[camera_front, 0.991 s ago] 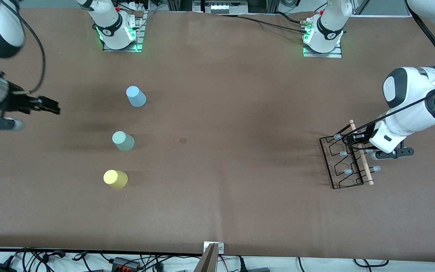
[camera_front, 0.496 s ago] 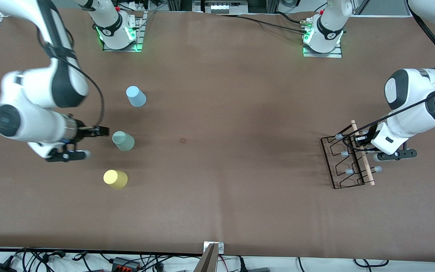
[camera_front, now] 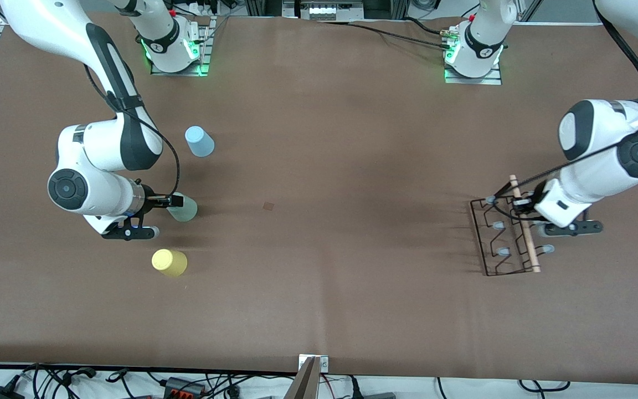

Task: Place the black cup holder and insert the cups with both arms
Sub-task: 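Carry the rack with the left gripper while the right gripper grasps the cup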

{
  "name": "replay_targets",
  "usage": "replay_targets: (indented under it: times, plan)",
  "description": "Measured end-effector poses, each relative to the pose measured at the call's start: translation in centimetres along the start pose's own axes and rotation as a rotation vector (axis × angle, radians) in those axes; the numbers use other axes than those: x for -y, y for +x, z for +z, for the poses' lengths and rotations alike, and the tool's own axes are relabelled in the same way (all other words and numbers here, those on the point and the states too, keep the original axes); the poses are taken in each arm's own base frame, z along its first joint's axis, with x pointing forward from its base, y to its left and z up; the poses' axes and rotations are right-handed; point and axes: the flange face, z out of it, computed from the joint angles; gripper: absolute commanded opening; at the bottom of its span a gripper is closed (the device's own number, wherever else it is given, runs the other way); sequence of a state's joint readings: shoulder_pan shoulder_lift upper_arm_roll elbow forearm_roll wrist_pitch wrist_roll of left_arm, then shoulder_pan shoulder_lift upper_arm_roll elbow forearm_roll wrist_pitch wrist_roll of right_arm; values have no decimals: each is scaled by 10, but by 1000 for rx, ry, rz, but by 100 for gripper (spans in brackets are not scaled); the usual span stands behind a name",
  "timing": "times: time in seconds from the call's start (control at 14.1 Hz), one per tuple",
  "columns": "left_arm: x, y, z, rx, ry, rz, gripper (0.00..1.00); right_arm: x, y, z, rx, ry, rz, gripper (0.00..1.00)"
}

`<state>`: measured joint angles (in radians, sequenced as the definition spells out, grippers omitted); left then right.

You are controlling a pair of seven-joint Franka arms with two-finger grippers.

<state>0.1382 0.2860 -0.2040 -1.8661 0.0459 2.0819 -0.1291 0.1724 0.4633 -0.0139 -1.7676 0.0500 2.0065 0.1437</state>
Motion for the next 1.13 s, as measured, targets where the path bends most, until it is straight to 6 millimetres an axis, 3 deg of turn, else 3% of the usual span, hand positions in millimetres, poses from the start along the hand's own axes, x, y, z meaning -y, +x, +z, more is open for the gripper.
replay_targets:
  times: [0.28,0.5,0.64,0.99,1.13]
  plan:
    - [-128,-11,-59,4,0,158,1,-3,-5,22,-2,-1,51,100]
    - [-209,-26,-71,-28,-12,212,1,-3,-8,31,-3,-1,84,100]
    - [-250,-31,-66,-26,-29,194,1,-4,-8,35,-3,-1,96,100]
    - [-372,-39,-24,-7,-80,153,1,-4,-4,52,-4,3,124,100]
    - [-408,-44,-9,-18,-108,134,1,-4,-3,57,1,2,125,100]
